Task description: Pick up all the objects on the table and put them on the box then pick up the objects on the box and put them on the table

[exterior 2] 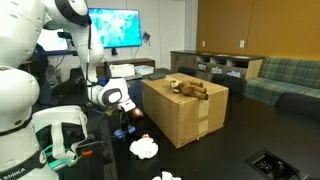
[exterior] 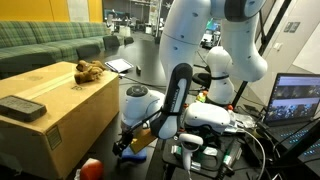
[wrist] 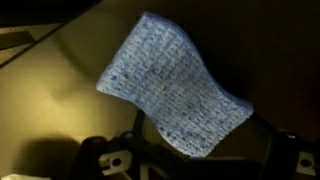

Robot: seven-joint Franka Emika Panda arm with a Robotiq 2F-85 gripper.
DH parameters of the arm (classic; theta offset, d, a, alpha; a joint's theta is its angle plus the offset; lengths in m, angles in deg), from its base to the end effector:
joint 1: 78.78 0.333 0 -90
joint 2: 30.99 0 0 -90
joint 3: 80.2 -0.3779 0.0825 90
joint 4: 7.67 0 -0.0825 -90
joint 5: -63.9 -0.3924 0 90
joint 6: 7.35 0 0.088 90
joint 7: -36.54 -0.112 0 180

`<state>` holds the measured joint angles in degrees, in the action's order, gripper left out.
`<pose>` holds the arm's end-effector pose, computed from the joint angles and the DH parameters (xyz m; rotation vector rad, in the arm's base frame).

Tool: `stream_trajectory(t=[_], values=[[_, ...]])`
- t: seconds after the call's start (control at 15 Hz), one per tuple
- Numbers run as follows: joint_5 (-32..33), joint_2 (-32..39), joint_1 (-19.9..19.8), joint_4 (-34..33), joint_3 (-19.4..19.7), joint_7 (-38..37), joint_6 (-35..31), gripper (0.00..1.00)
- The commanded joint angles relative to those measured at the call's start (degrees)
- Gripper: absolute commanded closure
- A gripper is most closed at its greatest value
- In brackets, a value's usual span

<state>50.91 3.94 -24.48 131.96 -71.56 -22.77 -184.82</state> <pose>0.3649 0.3381 0.1103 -3.0533 0.6750 -0.1481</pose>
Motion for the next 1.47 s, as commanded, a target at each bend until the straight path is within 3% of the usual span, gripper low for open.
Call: stream_trajectory(t=[0.0,0.27,0.53,0.67,0.8,1.07,1.4], values=[[1.45,-2.81,-10.12,0.69,-8.89,9.24,0.19,0.00],[1.30,-2.05,-14.39,0.75,-12.75,15.70,1.15,0.00],[0.93,-1.39,-13.48,1.07,-12.46,19.06,0.05,0.00],[0.76,-1.29,-12.53,1.11,-11.56,19.98,-0.39,0.27],[0.46,-1.43,-10.02,1.45,-10.02,19.30,-0.70,0.41],[0.43,-2.26,-5.58,1.83,-7.28,18.62,-0.52,0.56],[0.24,-2.81,0.62,2.01,-4.00,17.54,0.30,0.62]])
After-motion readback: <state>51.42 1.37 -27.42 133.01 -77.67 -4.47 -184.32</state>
